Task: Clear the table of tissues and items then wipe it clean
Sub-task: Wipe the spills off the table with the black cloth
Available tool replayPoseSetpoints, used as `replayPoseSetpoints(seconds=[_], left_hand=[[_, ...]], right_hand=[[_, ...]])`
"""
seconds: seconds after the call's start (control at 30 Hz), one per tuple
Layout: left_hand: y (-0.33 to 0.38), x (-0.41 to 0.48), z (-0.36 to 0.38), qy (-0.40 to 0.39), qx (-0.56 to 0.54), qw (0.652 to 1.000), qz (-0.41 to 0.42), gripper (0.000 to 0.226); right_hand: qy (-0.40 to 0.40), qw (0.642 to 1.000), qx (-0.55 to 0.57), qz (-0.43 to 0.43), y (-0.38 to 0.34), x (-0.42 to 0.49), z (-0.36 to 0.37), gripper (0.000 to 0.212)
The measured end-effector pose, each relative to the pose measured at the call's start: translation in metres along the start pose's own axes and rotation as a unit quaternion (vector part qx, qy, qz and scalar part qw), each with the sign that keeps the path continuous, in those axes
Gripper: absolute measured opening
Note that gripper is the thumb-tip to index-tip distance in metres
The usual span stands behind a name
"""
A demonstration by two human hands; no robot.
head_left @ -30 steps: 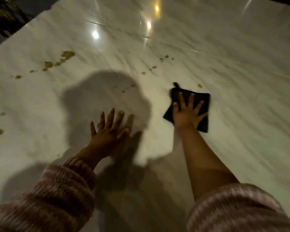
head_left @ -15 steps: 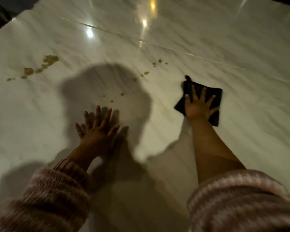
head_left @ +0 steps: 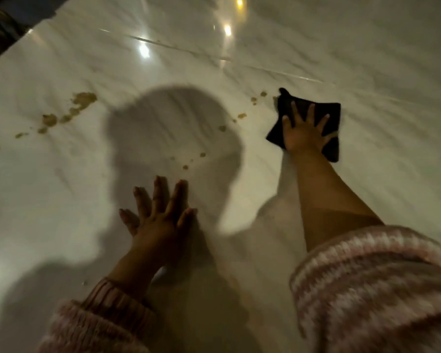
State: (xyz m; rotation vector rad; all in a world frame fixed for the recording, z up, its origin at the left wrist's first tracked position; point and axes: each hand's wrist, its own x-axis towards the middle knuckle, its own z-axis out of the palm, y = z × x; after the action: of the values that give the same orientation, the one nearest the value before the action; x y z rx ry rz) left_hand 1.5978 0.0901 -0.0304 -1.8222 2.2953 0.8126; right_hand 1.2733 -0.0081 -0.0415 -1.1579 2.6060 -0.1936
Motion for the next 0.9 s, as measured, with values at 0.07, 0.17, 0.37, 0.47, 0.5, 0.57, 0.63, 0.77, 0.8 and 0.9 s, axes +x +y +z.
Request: replayPoseSetpoints(seconds=[0.07, 0.17, 0.37, 0.47, 0.5, 0.57, 0.63, 0.77, 0.8, 0.9], left_hand=[[-0.001, 0.001, 0.0, -0.002, -0.004, 1.0, 0.002, 0.058], [-0.003, -0.001, 0.0, 0.0, -0.006, 1.0, 0.007, 0.059], [-0.002, 0.001, 0.0, 0.007, -0.015, 1.0, 0.006, 0.058], [-0.004, 0.001, 0.0, 0.009, -0.028, 0.999, 0.014, 0.059], [-0.004, 0.002, 0.0, 0.01, -0.04, 0.999, 0.01, 0.059], [-0.006, 0.003, -0.003, 0.017, -0.073, 0.997, 0.002, 0.058], [-0.011, 0.0, -0.005, 0.038, -0.099, 0.994, 0.012, 0.058], [-0.03, -0.015, -0.009, 0.097, -0.068, 0.992, 0.034, 0.064], [-0.037, -0.02, -0.011, 0.106, -0.06, 0.992, 0.028, 0.064], [-0.055, -0.037, -0.019, 0.12, -0.039, 0.992, -0.006, 0.063]], right_hand=[[-0.015, 0.996, -0.011, -0.088, -0.037, -0.015, 0.011, 0.052], [-0.035, 0.969, -0.044, -0.239, -0.051, -0.069, 0.024, 0.05], [0.034, 0.993, -0.032, -0.109, 0.013, -0.059, 0.012, 0.049], [0.013, 1.0, -0.006, 0.008, -0.005, -0.001, -0.001, 0.051], [0.005, 1.0, -0.011, 0.019, -0.019, 0.013, -0.002, 0.052], [-0.007, 1.0, -0.016, -0.001, -0.051, 0.027, 0.003, 0.054], [-0.012, 0.996, -0.019, -0.082, -0.083, 0.015, 0.015, 0.052], [-0.026, 0.959, -0.055, -0.275, -0.107, -0.066, 0.038, 0.049], [-0.031, 0.942, -0.07, -0.327, -0.099, -0.086, 0.04, 0.049], [-0.031, 0.91, -0.089, -0.404, -0.061, -0.097, 0.033, 0.052]])
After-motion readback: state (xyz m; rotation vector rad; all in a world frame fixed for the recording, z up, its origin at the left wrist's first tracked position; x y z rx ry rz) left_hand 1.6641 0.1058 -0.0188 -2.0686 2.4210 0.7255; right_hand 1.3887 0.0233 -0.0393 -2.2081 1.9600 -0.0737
